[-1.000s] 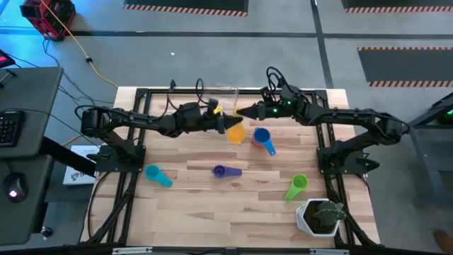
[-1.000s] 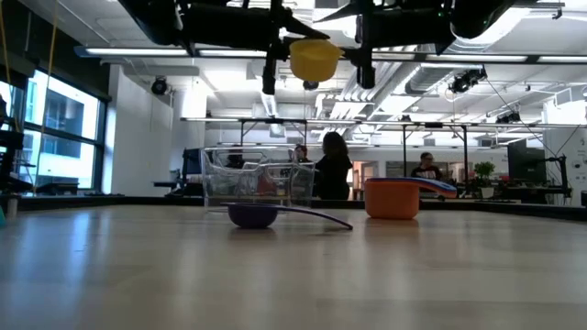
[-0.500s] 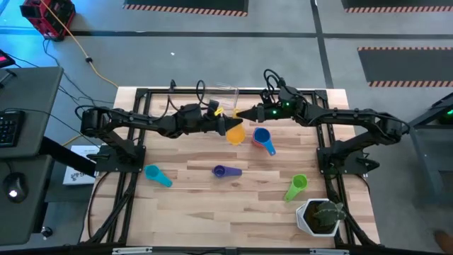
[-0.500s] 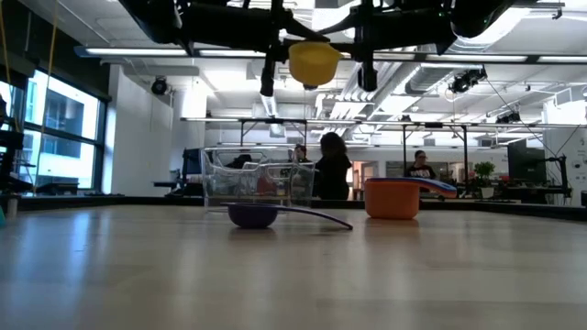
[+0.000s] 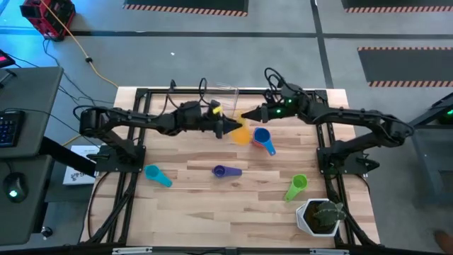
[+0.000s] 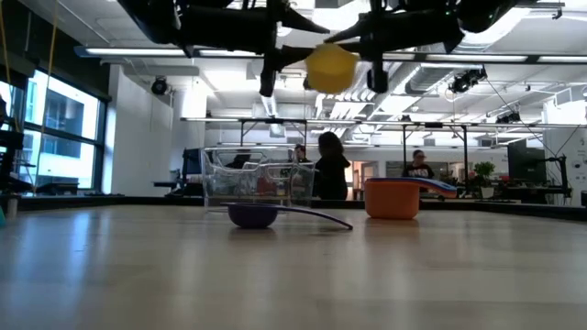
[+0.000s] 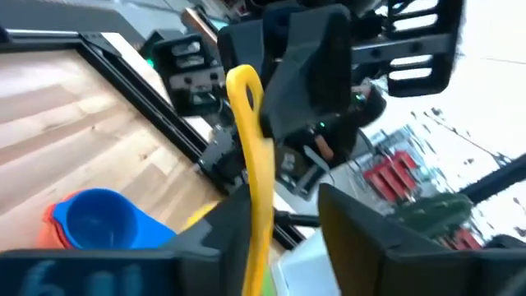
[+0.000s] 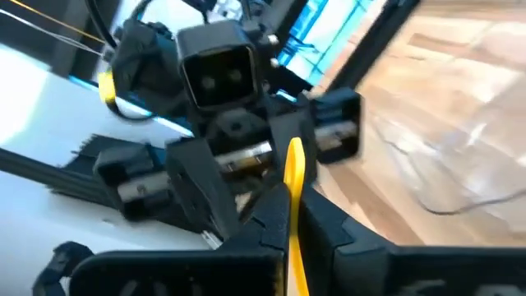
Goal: Nest measuring cups in basket
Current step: Stack the yellow measuring cup on top of the blue measuring cup
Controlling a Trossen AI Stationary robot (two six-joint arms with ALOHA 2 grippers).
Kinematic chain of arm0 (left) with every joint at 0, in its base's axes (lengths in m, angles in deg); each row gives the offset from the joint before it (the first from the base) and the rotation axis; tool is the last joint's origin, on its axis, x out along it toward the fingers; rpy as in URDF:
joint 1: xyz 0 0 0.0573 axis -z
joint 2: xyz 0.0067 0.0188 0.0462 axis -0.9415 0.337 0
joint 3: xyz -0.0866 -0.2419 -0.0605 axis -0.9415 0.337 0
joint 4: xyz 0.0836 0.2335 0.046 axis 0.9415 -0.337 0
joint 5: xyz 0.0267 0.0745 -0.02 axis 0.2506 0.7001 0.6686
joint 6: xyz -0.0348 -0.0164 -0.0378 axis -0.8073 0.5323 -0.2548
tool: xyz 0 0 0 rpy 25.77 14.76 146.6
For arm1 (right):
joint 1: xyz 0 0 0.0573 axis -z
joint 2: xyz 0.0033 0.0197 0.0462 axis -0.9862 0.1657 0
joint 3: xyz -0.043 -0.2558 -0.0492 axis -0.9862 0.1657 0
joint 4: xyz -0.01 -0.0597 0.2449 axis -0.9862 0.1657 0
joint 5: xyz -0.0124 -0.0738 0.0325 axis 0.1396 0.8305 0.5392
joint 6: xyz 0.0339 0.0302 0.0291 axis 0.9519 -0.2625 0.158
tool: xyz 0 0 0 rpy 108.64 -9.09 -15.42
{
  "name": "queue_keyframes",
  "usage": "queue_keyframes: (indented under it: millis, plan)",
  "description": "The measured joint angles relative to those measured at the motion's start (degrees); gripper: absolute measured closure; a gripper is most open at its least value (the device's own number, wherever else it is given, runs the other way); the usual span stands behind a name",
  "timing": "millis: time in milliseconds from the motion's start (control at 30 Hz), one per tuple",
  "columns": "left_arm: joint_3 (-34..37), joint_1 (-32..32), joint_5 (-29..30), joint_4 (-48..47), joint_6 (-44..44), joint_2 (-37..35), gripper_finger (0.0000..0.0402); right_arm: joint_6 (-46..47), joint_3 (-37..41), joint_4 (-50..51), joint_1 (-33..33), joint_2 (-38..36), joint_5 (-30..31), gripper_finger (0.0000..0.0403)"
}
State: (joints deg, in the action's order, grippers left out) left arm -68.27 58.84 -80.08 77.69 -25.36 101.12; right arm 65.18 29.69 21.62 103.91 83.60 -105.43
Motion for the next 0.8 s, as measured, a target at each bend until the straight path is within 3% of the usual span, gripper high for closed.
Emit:
queue_keyframes:
  millis: [200, 300, 367, 467, 600, 700, 800]
  plan:
    - [0.0, -5.7, -11.6, -4.5, 2.1, -4.7, 0.022, -7.7, 0.2, 22.0, 3.0, -10.1, 2.2, 0.0402]
    - [0.0, -7.9, -12.2, -6.5, 3.8, -7.4, 0.0214, -8.2, 3.8, 31.8, 2.7, -16.7, 5.6, 0.0402]
    - [0.0, -9.0, -11.2, -6.9, 5.4, -9.0, 0.0215, -4.7, 8.4, 32.5, 1.9, -21.9, 7.0, 0.0402]
    - [-0.1, -9.6, -9.1, -6.9, 6.4, -10.0, 0.0218, 4.1, 16.9, 25.1, -0.7, -31.6, 13.1, 0.0402]
    - [-0.1, -9.6, -7.2, -6.9, 6.3, -10.3, 0.0222, 15.7, 30.3, 4.6, -6.4, -41.3, 31.8, 0.0402]
    - [-0.1, -9.5, -7.1, -7.2, 5.6, -10.3, 0.0222, 20.8, 38.5, -9.0, -11.3, -42.5, 44.7, 0.0402]
    - [-0.1, -9.4, -6.3, -7.2, 5.5, -10.3, 0.0222, 25.2, 43.5, -14.4, -16.0, -41.1, 55.5, 0.0402]
